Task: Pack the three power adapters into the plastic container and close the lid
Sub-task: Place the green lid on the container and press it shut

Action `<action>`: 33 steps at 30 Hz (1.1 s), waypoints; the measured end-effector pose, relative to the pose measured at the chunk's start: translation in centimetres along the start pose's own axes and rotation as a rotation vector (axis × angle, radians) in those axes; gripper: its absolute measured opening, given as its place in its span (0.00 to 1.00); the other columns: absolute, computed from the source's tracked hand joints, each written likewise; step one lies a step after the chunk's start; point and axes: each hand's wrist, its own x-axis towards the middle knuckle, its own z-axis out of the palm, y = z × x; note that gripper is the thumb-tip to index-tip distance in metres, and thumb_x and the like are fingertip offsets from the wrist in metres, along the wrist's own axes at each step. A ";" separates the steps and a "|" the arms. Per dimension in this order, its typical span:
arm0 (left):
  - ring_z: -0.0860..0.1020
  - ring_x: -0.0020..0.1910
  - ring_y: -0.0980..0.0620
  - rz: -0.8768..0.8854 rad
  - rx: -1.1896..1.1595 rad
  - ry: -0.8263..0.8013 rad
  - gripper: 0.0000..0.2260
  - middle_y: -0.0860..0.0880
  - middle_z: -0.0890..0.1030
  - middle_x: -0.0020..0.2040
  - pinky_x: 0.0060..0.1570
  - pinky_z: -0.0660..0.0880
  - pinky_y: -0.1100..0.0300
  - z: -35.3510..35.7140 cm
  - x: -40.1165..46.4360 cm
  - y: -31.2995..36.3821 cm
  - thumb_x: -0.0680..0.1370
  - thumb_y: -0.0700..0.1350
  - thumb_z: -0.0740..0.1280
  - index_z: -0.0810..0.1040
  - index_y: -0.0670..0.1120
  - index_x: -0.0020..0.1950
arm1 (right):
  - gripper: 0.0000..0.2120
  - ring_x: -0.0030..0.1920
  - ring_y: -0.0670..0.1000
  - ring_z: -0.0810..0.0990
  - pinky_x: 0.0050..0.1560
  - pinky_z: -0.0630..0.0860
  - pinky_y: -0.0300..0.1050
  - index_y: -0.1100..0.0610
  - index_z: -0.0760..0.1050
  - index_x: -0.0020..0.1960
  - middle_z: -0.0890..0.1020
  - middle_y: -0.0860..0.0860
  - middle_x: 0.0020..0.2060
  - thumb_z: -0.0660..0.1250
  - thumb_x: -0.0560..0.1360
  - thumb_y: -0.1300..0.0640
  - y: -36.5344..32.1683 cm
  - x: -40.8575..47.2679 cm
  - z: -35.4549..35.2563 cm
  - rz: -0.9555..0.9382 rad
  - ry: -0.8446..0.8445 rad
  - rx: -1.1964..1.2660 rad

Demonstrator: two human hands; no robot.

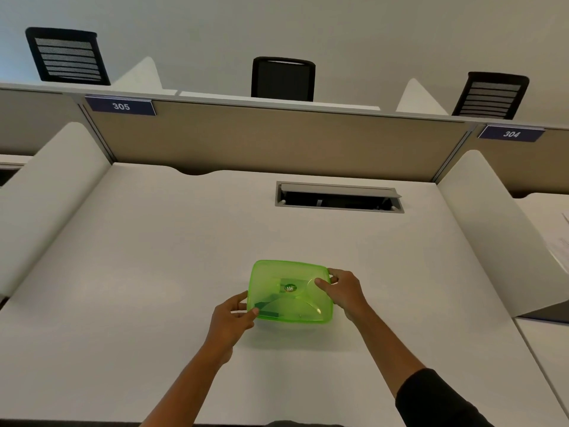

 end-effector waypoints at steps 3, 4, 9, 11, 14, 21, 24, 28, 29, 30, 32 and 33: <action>0.84 0.47 0.45 -0.029 -0.025 -0.015 0.24 0.35 0.84 0.54 0.43 0.85 0.59 -0.1 0.2 0.2 0.75 0.34 0.77 0.80 0.45 0.71 | 0.14 0.40 0.52 0.82 0.50 0.84 0.55 0.57 0.86 0.60 0.86 0.56 0.43 0.77 0.76 0.54 -0.1 0.1 0.0 0.019 -0.003 -0.011; 0.84 0.47 0.45 -0.038 -0.030 -0.021 0.24 0.36 0.84 0.54 0.43 0.84 0.60 -0.1 0.2 0.3 0.75 0.34 0.77 0.80 0.46 0.71 | 0.14 0.41 0.52 0.82 0.49 0.84 0.55 0.57 0.86 0.60 0.87 0.57 0.44 0.77 0.75 0.54 -0.1 0.2 0.1 0.028 -0.001 -0.012; 0.83 0.48 0.47 -0.087 -0.034 -0.052 0.23 0.42 0.83 0.51 0.40 0.83 0.60 -0.4 0.5 0.4 0.75 0.33 0.77 0.80 0.47 0.69 | 0.16 0.39 0.53 0.80 0.40 0.77 0.47 0.57 0.85 0.61 0.88 0.59 0.48 0.78 0.75 0.54 0.0 0.5 0.2 0.061 0.000 -0.013; 0.83 0.47 0.47 -0.109 -0.045 -0.064 0.23 0.42 0.84 0.50 0.42 0.83 0.58 -0.5 0.7 0.4 0.75 0.33 0.77 0.80 0.46 0.69 | 0.16 0.40 0.53 0.81 0.39 0.78 0.46 0.56 0.85 0.61 0.87 0.59 0.48 0.78 0.75 0.53 0.0 0.5 0.3 0.078 -0.005 -0.007; 0.83 0.47 0.45 -0.136 -0.057 -0.075 0.24 0.42 0.83 0.50 0.46 0.82 0.53 -0.6 1.1 0.5 0.75 0.32 0.77 0.79 0.45 0.69 | 0.18 0.41 0.52 0.82 0.33 0.76 0.42 0.56 0.84 0.63 0.87 0.58 0.50 0.78 0.75 0.54 -0.1 0.5 0.2 0.106 -0.020 0.013; 0.81 0.49 0.45 -0.223 -0.035 -0.154 0.23 0.39 0.82 0.55 0.45 0.80 0.53 -1.1 1.7 1.4 0.74 0.33 0.77 0.78 0.45 0.67 | 0.18 0.43 0.54 0.84 0.38 0.80 0.46 0.57 0.84 0.63 0.88 0.59 0.50 0.78 0.74 0.55 0.0 0.6 0.2 0.130 -0.025 0.066; 0.82 0.53 0.47 -0.231 0.026 -0.195 0.23 0.40 0.83 0.60 0.48 0.78 0.53 -1.3 2.4 2.3 0.75 0.38 0.78 0.78 0.49 0.67 | 0.18 0.47 0.57 0.86 0.43 0.82 0.48 0.59 0.84 0.63 0.87 0.60 0.52 0.78 0.75 0.57 0.0 0.7 0.3 0.136 -0.029 0.099; 0.81 0.66 0.45 -0.199 -0.021 -0.115 0.20 0.45 0.85 0.63 0.58 0.78 0.50 -0.2 4.0 4.2 0.79 0.50 0.74 0.79 0.48 0.70 | 0.18 0.52 0.59 0.86 0.50 0.82 0.51 0.62 0.83 0.63 0.87 0.59 0.53 0.78 0.75 0.60 0.0 0.9 0.5 0.163 -0.033 0.156; 0.80 0.67 0.44 -0.201 -0.041 -0.084 0.18 0.45 0.85 0.64 0.58 0.78 0.50 0.3 4.5 4.7 0.81 0.52 0.72 0.80 0.48 0.69 | 0.18 0.52 0.58 0.85 0.49 0.81 0.49 0.62 0.83 0.64 0.86 0.58 0.52 0.77 0.75 0.61 -0.1 0.8 0.6 0.175 -0.032 0.172; 0.81 0.66 0.44 -0.205 -0.053 -0.057 0.16 0.45 0.85 0.64 0.58 0.79 0.50 0.8 4.9 5.2 0.82 0.52 0.70 0.81 0.47 0.67 | 0.18 0.53 0.59 0.86 0.50 0.80 0.49 0.62 0.83 0.64 0.86 0.59 0.52 0.77 0.75 0.62 -0.1 0.8 0.8 0.188 -0.029 0.190; 0.82 0.59 0.47 -0.208 -0.061 -0.012 0.13 0.46 0.85 0.62 0.53 0.79 0.52 1.8 5.8 6.1 0.82 0.54 0.69 0.84 0.47 0.62 | 0.18 0.56 0.61 0.86 0.55 0.83 0.53 0.62 0.82 0.65 0.86 0.61 0.55 0.76 0.76 0.63 -0.2 0.7 1.0 0.208 -0.018 0.222; 0.82 0.54 0.49 -0.204 -0.058 0.008 0.12 0.45 0.85 0.61 0.49 0.78 0.54 2.3 6.2 6.3 0.82 0.54 0.69 0.84 0.47 0.58 | 0.18 0.57 0.62 0.86 0.58 0.83 0.55 0.62 0.82 0.65 0.86 0.62 0.55 0.76 0.76 0.63 -0.1 0.6 1.1 0.211 -0.011 0.230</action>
